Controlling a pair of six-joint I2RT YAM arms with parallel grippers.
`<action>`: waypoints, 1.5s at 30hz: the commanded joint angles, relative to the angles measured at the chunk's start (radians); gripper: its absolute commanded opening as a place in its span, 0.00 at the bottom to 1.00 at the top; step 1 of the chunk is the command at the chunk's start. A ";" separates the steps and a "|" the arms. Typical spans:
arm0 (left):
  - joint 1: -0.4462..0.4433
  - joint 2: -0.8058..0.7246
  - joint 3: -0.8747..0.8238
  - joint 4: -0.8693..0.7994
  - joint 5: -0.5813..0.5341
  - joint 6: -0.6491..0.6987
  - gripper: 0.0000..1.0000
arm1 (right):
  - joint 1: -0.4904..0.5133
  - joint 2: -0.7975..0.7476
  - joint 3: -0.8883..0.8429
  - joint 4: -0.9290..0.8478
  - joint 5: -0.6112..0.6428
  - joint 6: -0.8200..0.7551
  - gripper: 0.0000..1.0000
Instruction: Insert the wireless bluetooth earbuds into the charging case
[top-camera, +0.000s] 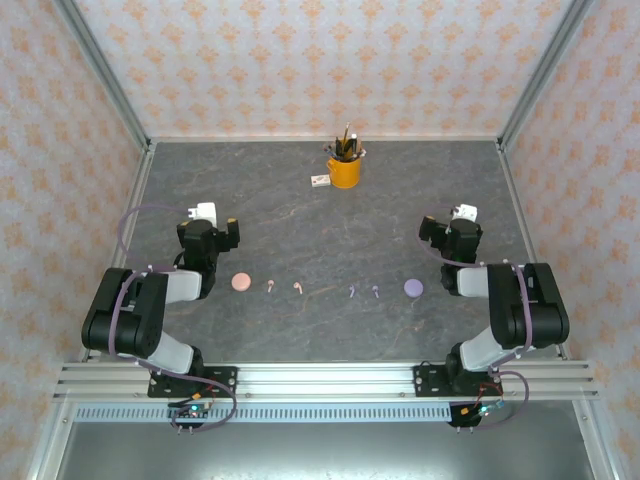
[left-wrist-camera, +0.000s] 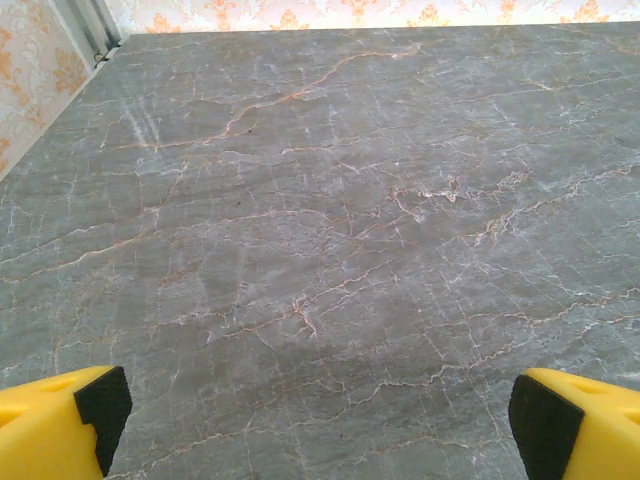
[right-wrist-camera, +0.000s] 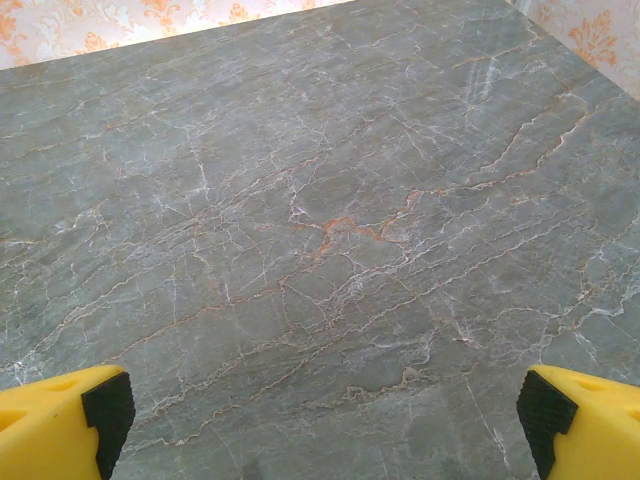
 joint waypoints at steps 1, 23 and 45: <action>-0.006 -0.006 0.005 0.026 -0.026 -0.012 1.00 | -0.006 -0.017 0.006 0.012 -0.012 0.002 1.00; 0.000 -0.005 0.010 0.017 -0.014 -0.016 1.00 | -0.006 -0.015 0.008 0.009 -0.013 0.003 1.00; -0.115 -0.317 0.381 -0.866 -0.165 -0.313 1.00 | -0.006 -0.247 0.472 -1.085 0.052 0.404 1.00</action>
